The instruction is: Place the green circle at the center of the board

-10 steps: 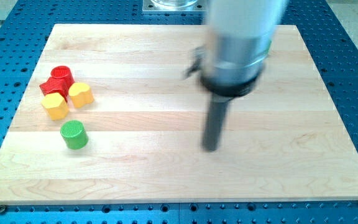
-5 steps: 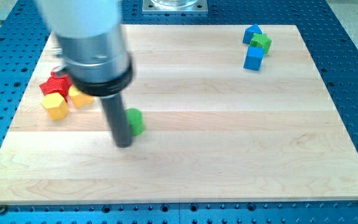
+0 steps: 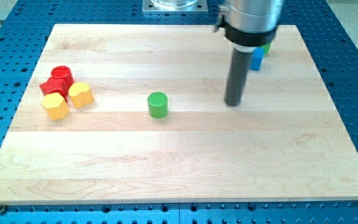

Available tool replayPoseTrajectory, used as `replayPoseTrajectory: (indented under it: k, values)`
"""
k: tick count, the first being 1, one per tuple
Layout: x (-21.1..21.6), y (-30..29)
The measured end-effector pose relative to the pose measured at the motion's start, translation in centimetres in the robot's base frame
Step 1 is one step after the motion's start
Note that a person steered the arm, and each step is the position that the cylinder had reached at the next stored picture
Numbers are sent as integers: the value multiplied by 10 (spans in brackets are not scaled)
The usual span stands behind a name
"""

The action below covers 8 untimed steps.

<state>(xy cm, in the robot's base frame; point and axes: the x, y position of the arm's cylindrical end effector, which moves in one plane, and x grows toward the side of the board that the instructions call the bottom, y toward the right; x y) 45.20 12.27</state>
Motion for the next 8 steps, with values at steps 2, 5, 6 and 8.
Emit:
replayPoseTrajectory:
  k: [2, 5, 6, 8]
  values:
    - [82, -107]
    - [48, -64]
    - [69, -81]
    - [51, -121]
